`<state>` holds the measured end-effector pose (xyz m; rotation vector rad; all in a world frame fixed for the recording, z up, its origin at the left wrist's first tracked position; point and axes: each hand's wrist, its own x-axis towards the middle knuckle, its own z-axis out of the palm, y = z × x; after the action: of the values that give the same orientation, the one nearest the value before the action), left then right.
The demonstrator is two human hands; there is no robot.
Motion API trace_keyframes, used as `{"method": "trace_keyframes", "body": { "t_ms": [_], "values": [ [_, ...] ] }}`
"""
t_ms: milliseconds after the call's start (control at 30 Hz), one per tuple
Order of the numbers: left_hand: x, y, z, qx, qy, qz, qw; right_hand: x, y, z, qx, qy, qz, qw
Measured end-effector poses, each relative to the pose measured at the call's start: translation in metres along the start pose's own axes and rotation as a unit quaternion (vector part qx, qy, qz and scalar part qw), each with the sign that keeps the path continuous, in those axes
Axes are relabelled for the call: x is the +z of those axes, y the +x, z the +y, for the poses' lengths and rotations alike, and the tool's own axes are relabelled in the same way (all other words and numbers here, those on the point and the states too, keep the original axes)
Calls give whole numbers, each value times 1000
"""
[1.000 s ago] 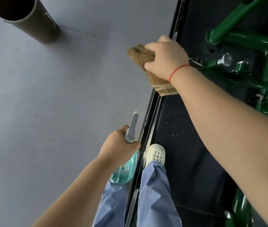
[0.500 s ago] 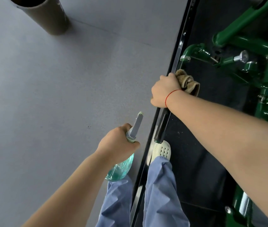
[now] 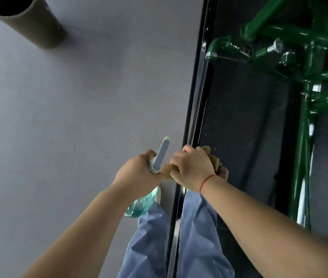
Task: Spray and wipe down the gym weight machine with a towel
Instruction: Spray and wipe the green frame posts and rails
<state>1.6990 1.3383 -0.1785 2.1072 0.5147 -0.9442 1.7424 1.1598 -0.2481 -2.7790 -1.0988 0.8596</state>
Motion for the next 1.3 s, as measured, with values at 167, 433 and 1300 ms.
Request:
{"method": "trace_keyframes", "body": {
  "t_ms": [167, 433, 1300],
  "values": [
    [-4, 5, 0, 2, 29, 4, 1000, -9, -30, 13, 187, 307, 106, 927],
    [-1, 20, 6, 21, 34, -2, 999, -32, 12, 42, 372, 427, 351, 745],
    [2, 28, 2, 32, 61, -32, 997, -19, 11, 62, 461, 667, 22, 585]
  ]
}}
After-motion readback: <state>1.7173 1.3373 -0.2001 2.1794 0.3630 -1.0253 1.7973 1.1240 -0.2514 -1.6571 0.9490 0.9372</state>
